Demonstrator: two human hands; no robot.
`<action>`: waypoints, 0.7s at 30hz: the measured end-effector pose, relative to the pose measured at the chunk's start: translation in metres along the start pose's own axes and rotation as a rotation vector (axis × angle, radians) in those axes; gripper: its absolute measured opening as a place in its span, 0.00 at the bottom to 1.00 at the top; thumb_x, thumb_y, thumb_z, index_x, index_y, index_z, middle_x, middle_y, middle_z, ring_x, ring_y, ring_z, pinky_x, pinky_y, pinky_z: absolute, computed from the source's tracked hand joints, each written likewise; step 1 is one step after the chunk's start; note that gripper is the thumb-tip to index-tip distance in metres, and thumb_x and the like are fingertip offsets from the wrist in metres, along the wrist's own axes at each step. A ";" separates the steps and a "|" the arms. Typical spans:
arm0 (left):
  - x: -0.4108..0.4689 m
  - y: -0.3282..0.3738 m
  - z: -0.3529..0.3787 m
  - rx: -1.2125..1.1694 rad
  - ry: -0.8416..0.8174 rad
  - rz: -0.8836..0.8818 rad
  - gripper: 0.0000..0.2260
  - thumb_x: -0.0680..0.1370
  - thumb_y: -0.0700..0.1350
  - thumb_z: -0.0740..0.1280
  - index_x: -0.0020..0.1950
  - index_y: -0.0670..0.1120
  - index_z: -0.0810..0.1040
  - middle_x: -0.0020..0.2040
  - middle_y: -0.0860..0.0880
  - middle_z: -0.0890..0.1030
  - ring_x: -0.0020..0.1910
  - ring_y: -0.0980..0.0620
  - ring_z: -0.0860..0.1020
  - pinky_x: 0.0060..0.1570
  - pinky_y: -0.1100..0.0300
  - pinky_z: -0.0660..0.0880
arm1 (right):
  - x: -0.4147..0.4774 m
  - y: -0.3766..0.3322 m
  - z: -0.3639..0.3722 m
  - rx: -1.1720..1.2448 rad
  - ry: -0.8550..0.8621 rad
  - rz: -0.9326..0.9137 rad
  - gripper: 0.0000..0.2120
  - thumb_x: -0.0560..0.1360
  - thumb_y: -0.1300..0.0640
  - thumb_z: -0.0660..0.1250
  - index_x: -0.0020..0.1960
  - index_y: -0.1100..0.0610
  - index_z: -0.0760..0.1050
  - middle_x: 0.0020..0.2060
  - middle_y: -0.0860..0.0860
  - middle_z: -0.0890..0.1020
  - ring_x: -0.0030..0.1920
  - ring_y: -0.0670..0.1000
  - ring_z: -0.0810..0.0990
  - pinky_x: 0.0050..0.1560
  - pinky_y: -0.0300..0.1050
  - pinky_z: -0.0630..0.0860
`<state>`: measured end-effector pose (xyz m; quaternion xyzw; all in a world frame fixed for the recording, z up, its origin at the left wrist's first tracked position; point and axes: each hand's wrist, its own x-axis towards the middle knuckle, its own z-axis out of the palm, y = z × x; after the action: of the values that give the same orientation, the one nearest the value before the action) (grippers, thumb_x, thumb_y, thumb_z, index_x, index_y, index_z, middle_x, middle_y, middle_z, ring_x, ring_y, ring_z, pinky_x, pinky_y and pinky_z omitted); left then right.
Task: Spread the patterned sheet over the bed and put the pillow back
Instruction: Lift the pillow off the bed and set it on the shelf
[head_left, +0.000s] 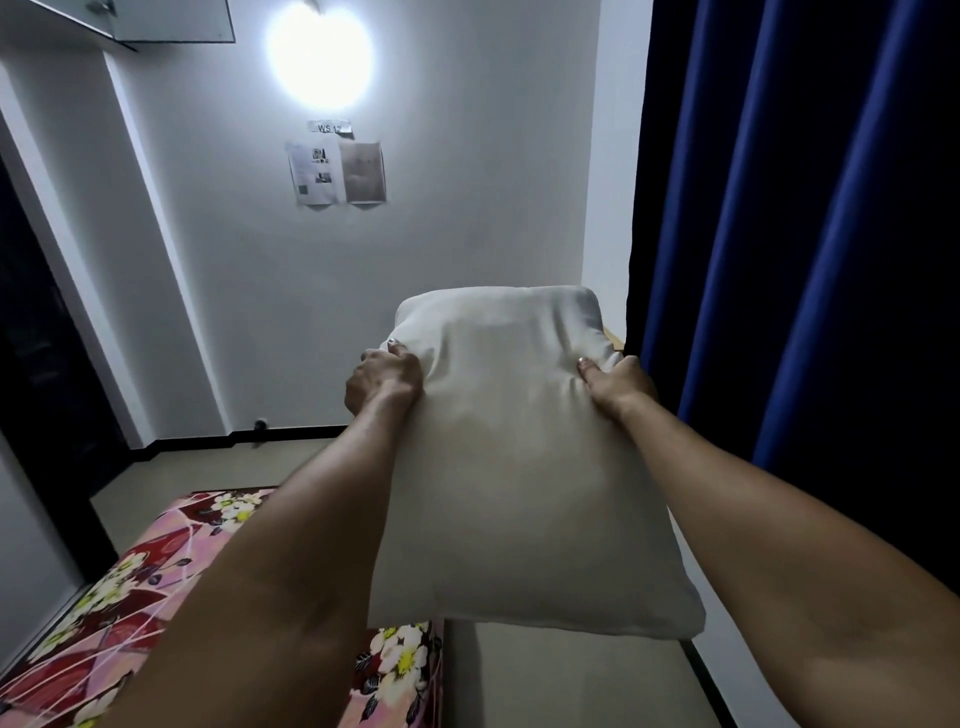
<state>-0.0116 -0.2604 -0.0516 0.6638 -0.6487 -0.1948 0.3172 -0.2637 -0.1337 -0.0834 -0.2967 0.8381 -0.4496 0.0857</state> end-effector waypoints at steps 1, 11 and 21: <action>0.003 0.004 0.005 0.000 -0.003 0.006 0.26 0.84 0.56 0.49 0.69 0.38 0.71 0.67 0.37 0.76 0.67 0.37 0.74 0.62 0.49 0.70 | 0.006 0.001 0.001 0.000 0.005 0.001 0.32 0.77 0.38 0.65 0.68 0.64 0.71 0.66 0.61 0.78 0.65 0.62 0.77 0.60 0.48 0.73; 0.057 0.065 0.070 -0.007 -0.015 0.014 0.26 0.83 0.56 0.50 0.69 0.38 0.71 0.67 0.38 0.76 0.67 0.38 0.74 0.62 0.50 0.70 | 0.107 0.009 0.010 0.024 0.022 -0.004 0.29 0.78 0.40 0.66 0.67 0.63 0.72 0.65 0.61 0.78 0.64 0.62 0.78 0.57 0.47 0.73; 0.117 0.143 0.145 -0.019 0.003 0.008 0.26 0.83 0.56 0.50 0.69 0.38 0.71 0.67 0.37 0.76 0.66 0.37 0.74 0.62 0.49 0.70 | 0.233 0.012 0.007 0.052 0.012 0.001 0.34 0.77 0.37 0.66 0.69 0.63 0.70 0.66 0.61 0.77 0.65 0.62 0.77 0.61 0.49 0.73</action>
<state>-0.2046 -0.3938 -0.0428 0.6583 -0.6491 -0.1986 0.3253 -0.4543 -0.2677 -0.0687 -0.2914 0.8268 -0.4729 0.0884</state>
